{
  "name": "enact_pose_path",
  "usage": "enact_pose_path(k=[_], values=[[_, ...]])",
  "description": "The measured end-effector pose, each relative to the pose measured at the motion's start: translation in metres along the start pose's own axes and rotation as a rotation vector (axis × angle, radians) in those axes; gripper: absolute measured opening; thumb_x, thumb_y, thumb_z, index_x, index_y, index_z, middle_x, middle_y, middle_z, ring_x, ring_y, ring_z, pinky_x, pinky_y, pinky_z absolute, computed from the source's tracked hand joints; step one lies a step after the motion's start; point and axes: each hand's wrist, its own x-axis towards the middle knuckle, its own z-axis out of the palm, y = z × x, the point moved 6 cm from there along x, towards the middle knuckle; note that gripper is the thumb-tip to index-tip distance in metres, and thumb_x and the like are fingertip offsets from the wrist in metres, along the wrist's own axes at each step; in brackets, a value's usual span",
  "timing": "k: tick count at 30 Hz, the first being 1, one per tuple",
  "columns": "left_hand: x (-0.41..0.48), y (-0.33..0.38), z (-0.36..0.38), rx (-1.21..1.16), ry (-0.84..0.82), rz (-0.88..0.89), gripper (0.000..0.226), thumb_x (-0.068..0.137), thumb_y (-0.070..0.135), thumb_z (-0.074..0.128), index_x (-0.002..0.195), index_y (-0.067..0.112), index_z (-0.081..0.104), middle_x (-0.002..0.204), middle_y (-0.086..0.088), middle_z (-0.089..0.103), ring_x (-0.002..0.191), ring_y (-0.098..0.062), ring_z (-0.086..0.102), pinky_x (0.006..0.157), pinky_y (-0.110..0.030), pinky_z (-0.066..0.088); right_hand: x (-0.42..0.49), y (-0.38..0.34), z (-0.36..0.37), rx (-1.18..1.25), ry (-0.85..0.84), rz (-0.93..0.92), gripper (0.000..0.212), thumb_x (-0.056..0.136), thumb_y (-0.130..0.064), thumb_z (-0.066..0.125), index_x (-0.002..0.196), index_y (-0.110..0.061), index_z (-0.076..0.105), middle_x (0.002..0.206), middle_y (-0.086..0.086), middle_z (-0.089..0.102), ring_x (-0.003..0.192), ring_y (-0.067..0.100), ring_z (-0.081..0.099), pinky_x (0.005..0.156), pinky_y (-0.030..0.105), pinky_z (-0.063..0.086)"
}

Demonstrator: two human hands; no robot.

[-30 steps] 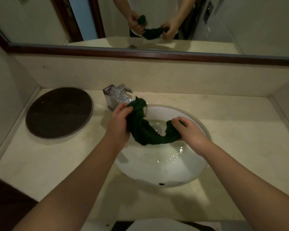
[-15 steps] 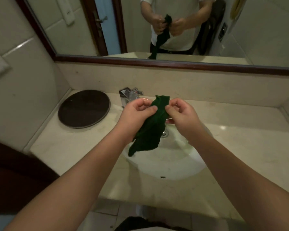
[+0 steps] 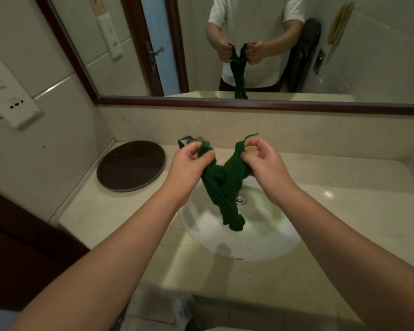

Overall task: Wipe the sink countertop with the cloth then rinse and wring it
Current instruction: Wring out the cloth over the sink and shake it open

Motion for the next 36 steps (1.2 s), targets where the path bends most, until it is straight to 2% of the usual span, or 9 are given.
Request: enact_pose_path(k=[3,7,12,15,20,25,28,33,36], values=[[0.002,0.000,0.000,0.036,-0.012,0.027,0.012,0.093,0.011,0.059,0.097,0.004,0.068,0.094,-0.024,0.070,0.091,-0.038,0.069,0.081,-0.049,0.058,0.002,-0.004,0.006,-0.060,-0.035,-0.012,0.013,0.092,-0.004,0.056,0.090,-0.016,0.061,0.078,0.010,0.064,0.070,0.013,0.066,0.063,0.024,0.053],[0.005,0.001,0.004,0.078,-0.105,0.055,0.018,0.096,0.011,0.054,0.099,0.004,0.070,0.084,-0.010,0.073,0.081,-0.019,0.072,0.067,-0.029,0.057,0.006,-0.015,0.012,-0.211,-0.029,-0.129,0.011,0.088,-0.004,0.064,0.088,-0.015,0.066,0.081,0.004,0.065,0.078,0.015,0.062,0.074,0.030,0.056],[0.010,0.002,0.009,0.051,-0.139,0.039,0.022,0.098,0.013,0.050,0.104,0.007,0.071,0.086,-0.007,0.074,0.083,-0.015,0.072,0.067,-0.023,0.055,0.009,-0.020,0.018,-0.296,-0.082,-0.161,0.020,0.093,-0.007,0.055,0.103,-0.011,0.072,0.096,0.005,0.073,0.092,0.020,0.069,0.084,0.038,0.059],[0.012,-0.001,0.014,0.005,-0.155,-0.010,0.023,0.098,0.013,0.048,0.107,0.004,0.069,0.088,-0.007,0.072,0.082,-0.012,0.071,0.066,-0.021,0.054,0.010,-0.026,0.019,-0.326,-0.067,-0.189,0.023,0.092,-0.005,0.057,0.103,-0.018,0.072,0.098,-0.004,0.072,0.092,0.014,0.069,0.085,0.033,0.058],[0.011,-0.010,0.019,-0.090,-0.170,-0.109,0.025,0.099,0.011,0.045,0.102,0.009,0.069,0.097,-0.015,0.073,0.092,-0.022,0.072,0.082,-0.036,0.058,0.012,-0.026,0.017,-0.374,-0.036,-0.168,0.018,0.083,-0.007,0.071,0.096,-0.020,0.073,0.090,0.006,0.072,0.082,0.016,0.069,0.079,0.032,0.058],[0.005,-0.016,0.019,-0.135,-0.185,-0.148,0.026,0.100,0.011,0.043,0.107,0.004,0.067,0.100,-0.018,0.073,0.092,-0.025,0.072,0.078,-0.033,0.059,0.010,-0.022,0.016,-0.510,-0.098,-0.141,0.018,0.074,-0.019,0.080,0.086,-0.028,0.070,0.080,-0.004,0.068,0.073,0.010,0.065,0.071,0.027,0.056],[0.001,-0.018,0.018,-0.162,-0.191,-0.159,0.027,0.100,0.012,0.044,0.112,0.001,0.065,0.101,-0.018,0.073,0.093,-0.026,0.072,0.078,-0.031,0.059,0.008,-0.022,0.016,-0.553,-0.116,-0.150,0.010,0.078,-0.023,0.078,0.084,-0.024,0.069,0.078,-0.004,0.070,0.073,0.008,0.066,0.070,0.029,0.057],[-0.007,-0.022,0.020,-0.184,-0.161,-0.176,0.025,0.099,0.013,0.046,0.114,0.004,0.065,0.104,-0.017,0.072,0.099,-0.025,0.070,0.090,-0.041,0.055,0.000,-0.025,0.011,-0.493,-0.082,-0.185,0.009,0.090,-0.025,0.064,0.087,-0.016,0.060,0.079,0.005,0.064,0.076,0.033,0.064,0.066,0.050,0.056],[-0.016,-0.023,0.027,-0.156,-0.167,-0.178,0.025,0.099,0.013,0.045,0.113,0.007,0.066,0.102,-0.013,0.073,0.098,-0.022,0.071,0.090,-0.039,0.055,-0.007,-0.026,0.009,-0.423,-0.039,-0.193,0.008,0.090,-0.021,0.064,0.090,-0.015,0.060,0.077,0.005,0.065,0.070,0.020,0.066,0.062,0.036,0.059]])
